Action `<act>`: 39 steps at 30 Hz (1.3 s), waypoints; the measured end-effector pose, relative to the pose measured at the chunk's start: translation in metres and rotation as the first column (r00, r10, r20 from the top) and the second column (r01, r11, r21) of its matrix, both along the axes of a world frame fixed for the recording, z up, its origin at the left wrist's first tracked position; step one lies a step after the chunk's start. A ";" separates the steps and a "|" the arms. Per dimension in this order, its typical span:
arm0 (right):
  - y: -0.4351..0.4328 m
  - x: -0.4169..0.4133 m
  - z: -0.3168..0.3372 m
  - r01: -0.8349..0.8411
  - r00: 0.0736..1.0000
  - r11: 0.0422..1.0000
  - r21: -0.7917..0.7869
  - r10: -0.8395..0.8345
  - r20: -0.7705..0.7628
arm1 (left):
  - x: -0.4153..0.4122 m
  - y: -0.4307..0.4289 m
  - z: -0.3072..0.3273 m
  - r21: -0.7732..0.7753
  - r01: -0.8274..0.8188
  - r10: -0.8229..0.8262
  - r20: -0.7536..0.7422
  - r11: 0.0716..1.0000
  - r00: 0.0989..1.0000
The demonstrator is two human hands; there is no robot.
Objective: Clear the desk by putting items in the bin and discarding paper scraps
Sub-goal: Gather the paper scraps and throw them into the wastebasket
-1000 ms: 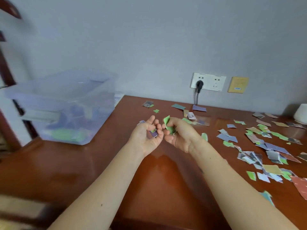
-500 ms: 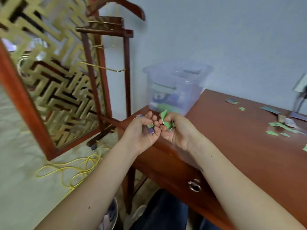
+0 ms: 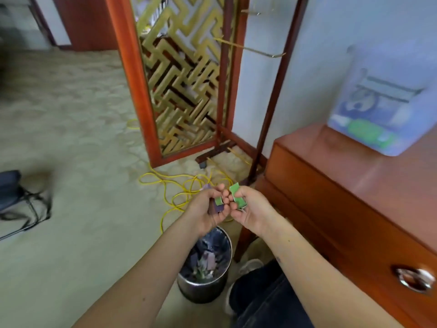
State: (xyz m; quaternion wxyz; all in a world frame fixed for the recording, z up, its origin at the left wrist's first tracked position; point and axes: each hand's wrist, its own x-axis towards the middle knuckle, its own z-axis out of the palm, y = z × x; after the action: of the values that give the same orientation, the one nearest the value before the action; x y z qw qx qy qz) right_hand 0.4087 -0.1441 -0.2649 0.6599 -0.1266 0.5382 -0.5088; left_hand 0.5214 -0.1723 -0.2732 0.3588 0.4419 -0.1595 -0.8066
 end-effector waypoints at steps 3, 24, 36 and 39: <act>-0.009 0.010 -0.043 -0.044 0.999 0.996 0.073 0.046 -0.025 | 0.014 -0.004 -0.044 0.077 -0.012 0.011 0.014 0.997 1.000; -0.035 0.015 -0.165 -0.231 0.973 0.890 0.394 0.222 0.067 | 0.051 -0.018 -0.167 0.384 -0.022 -0.012 0.087 0.923 0.996; -0.010 0.001 -0.079 -0.088 0.888 0.996 0.020 0.088 -0.451 | 0.006 -0.015 -0.098 -0.070 0.014 0.004 0.256 0.997 0.967; 0.000 -0.014 -0.032 -0.074 0.919 0.992 -0.103 0.028 -0.393 | -0.010 -0.011 -0.056 -0.231 0.037 0.021 0.241 0.972 0.970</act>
State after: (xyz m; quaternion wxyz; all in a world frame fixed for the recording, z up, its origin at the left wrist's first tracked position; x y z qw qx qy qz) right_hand 0.3951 -0.1445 -0.2972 0.5437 -0.2778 0.6251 -0.4863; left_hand 0.5113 -0.1830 -0.3293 0.3829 0.4910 -0.2978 -0.7236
